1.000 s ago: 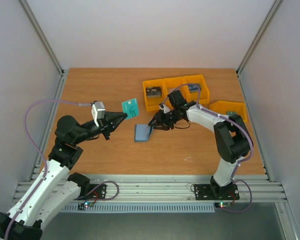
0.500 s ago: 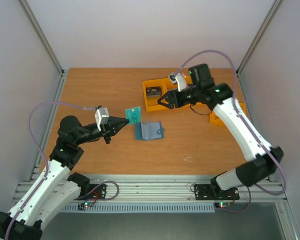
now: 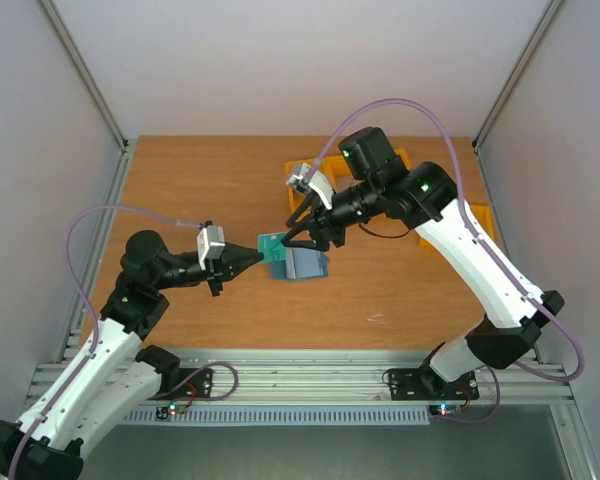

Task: Take the credit cards out of the card holder

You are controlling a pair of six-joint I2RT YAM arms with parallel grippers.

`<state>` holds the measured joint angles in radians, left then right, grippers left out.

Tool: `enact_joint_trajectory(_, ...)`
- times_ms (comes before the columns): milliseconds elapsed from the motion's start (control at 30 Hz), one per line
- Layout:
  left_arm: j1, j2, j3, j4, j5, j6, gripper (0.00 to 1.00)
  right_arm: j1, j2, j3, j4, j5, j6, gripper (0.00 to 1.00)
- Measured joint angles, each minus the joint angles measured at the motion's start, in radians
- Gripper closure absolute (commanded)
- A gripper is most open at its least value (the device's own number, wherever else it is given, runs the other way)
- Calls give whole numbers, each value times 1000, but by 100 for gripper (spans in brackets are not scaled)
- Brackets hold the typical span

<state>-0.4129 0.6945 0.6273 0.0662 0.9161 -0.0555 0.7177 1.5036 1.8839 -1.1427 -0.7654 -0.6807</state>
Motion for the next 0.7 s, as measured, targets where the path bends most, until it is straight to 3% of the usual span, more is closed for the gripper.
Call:
enact_joint_trajectory(300, -4, 0, 0, -10, 23, 23, 100, 52, 46, 87, -85, 50, -60, 92)
enact_joint_trajectory(700, -8, 5, 0, -20, 24, 3, 100, 58, 66, 96, -119, 77, -96, 99)
